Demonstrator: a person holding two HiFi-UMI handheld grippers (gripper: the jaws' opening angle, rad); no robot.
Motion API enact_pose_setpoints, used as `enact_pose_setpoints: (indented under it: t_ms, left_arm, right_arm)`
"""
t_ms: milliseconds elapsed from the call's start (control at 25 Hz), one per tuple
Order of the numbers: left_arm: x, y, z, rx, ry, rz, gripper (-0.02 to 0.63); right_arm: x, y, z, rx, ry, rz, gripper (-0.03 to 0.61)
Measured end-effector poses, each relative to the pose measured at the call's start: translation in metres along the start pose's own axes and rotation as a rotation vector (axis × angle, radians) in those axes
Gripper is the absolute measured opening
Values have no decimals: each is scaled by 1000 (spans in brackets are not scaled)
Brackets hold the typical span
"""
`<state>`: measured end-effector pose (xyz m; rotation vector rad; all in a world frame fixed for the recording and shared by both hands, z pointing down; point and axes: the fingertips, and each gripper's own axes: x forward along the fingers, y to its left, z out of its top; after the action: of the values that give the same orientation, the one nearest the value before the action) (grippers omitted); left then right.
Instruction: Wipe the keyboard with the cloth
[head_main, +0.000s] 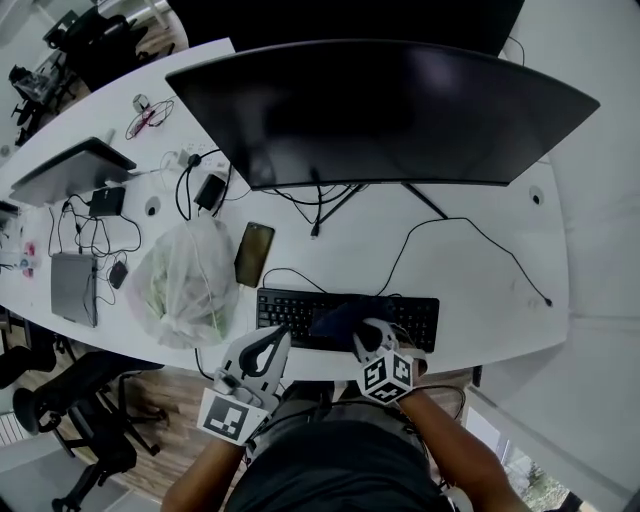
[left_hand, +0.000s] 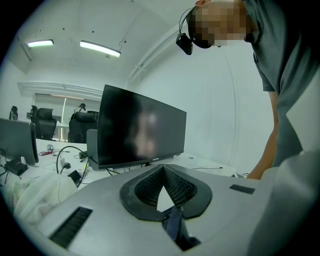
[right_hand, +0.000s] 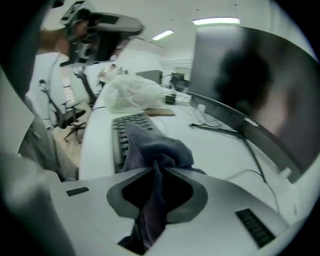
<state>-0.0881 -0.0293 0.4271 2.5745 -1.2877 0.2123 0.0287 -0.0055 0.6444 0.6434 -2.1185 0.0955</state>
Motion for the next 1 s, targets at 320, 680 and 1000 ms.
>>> enact_pose_setpoints:
  t_ms: [320,680,1000]
  left_arm:
    - [-1,18,-5,-13,14,10,5]
    - [7,28,-5,-29,20,4,5]
    - [13,34,1,-11,10,-13,5]
  right_arm:
    - [3,-72,-4,93,28,-178,61]
    - [0,-54,-8,41,32,-127,58]
    - [-8,6,-9,-8,-2,13,54]
